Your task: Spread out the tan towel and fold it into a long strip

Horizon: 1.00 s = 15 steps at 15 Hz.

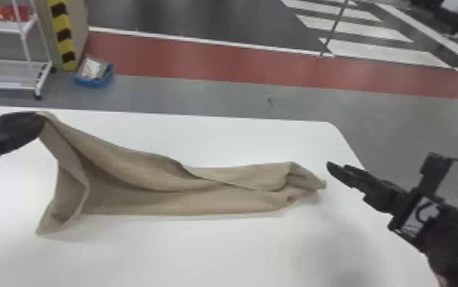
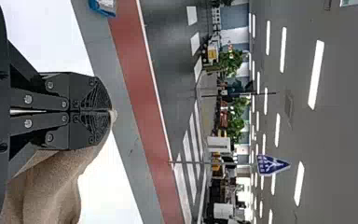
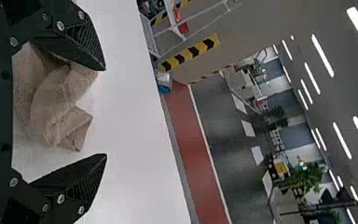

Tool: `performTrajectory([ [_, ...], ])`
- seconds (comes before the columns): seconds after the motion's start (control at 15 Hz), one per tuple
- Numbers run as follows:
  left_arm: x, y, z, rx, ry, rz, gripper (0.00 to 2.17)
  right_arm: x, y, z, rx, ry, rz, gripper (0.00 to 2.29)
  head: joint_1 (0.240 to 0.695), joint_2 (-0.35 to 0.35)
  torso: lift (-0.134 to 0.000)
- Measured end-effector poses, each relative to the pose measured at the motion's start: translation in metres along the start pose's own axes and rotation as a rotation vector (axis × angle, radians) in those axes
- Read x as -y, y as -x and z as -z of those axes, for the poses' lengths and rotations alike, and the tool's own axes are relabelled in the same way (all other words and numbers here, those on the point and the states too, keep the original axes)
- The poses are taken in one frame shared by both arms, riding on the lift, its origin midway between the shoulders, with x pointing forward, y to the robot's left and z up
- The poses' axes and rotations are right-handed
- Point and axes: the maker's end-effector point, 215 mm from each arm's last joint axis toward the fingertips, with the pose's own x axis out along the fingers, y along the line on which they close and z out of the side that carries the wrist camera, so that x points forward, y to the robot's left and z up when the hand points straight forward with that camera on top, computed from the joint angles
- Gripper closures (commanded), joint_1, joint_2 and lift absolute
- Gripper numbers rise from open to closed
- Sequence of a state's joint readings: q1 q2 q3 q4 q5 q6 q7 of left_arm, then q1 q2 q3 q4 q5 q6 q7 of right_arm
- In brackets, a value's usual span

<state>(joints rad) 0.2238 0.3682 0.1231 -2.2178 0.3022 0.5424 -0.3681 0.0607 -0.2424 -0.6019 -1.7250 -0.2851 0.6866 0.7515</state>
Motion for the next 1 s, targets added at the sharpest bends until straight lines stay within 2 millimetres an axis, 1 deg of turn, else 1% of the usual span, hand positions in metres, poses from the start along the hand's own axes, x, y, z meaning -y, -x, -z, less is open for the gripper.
performTrajectory([
  [0.07,0.001,0.0,0.0,0.0,0.001,0.001,1.71,-0.017,0.004,0.007,-0.017,0.077,-0.01,0.84,0.695,-0.232,-0.124],
  [0.2,0.003,-0.001,0.001,0.0,0.002,0.004,1.71,-0.037,0.005,0.018,-0.041,0.225,0.001,0.88,0.695,-0.214,-0.124],
  [0.27,0.004,-0.001,0.001,-0.001,0.001,0.005,1.71,-0.041,0.003,0.023,-0.055,0.285,0.009,0.88,0.695,-0.204,-0.124],
  [0.47,0.005,0.0,0.002,-0.003,-0.001,0.007,1.71,-0.043,-0.006,0.04,-0.122,0.432,0.055,0.88,0.695,-0.196,-0.124],
  [0.6,0.005,0.002,0.003,-0.006,-0.006,0.007,1.71,-0.043,-0.011,0.045,-0.15,0.504,0.083,0.88,0.695,-0.191,-0.124],
  [0.87,0.005,0.005,0.007,-0.016,-0.012,0.003,1.71,-0.044,-0.029,0.052,-0.182,0.541,0.087,0.87,0.695,-0.18,-0.124],
  [1.0,0.006,0.006,0.009,-0.018,-0.013,0.003,1.71,-0.041,-0.039,0.058,-0.205,0.543,0.095,0.87,0.695,-0.176,-0.124],
])
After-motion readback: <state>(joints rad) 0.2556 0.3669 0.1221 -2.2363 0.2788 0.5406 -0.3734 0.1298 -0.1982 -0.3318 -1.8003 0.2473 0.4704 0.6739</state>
